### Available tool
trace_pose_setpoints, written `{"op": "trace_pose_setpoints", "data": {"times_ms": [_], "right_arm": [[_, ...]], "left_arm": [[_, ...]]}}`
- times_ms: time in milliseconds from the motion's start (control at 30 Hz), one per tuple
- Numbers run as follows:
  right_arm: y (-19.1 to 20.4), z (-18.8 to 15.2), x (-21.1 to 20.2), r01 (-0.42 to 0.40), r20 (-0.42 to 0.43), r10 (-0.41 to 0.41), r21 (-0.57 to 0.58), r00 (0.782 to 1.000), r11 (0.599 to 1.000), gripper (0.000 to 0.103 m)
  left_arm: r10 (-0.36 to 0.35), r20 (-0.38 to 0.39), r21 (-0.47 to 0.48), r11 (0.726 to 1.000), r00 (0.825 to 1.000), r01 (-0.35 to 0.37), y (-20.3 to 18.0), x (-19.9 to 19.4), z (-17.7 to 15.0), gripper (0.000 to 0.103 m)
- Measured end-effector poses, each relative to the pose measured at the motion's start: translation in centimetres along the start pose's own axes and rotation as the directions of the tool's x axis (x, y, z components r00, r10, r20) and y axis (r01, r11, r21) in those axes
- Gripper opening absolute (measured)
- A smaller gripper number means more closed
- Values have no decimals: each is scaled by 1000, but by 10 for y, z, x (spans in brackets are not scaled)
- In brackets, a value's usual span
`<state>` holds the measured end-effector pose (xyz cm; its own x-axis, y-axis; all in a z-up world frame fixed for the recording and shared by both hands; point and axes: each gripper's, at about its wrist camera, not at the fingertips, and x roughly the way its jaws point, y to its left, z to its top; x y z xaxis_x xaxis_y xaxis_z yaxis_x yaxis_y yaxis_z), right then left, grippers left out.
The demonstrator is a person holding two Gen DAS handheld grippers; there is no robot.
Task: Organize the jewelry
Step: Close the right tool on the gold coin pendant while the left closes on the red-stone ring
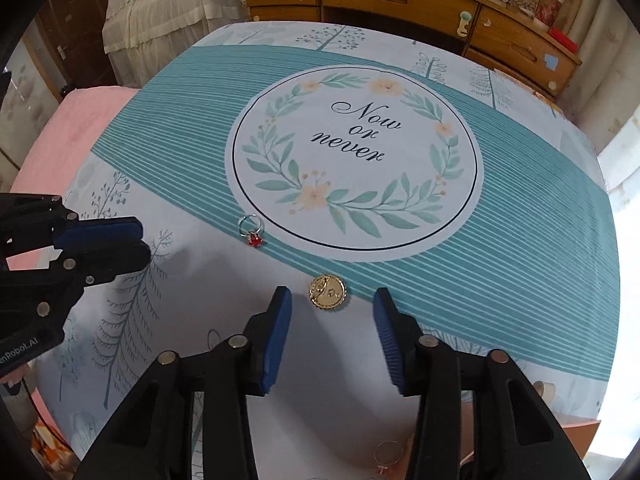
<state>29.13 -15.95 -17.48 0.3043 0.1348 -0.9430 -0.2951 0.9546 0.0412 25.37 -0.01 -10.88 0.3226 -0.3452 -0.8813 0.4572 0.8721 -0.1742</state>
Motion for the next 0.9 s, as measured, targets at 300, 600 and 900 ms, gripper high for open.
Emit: {"op": "trace_pose_setpoints", "data": {"times_ms": [300, 600, 900], "right_arm": [[7, -3, -4, 1, 26, 0, -36, 1000, 999, 19], [2, -24, -22, -74, 47, 74, -2, 996, 997, 19], [-11, -52, -56, -127, 120, 119, 58, 986, 990, 19]], "left_arm": [[-56, -34, 88, 994, 998, 59, -8, 15, 11, 12], [-79, -93, 89, 992, 993, 88, -11, 37, 22, 12], [-91, -118, 19, 995, 989, 94, -18, 51, 37, 28]]}}
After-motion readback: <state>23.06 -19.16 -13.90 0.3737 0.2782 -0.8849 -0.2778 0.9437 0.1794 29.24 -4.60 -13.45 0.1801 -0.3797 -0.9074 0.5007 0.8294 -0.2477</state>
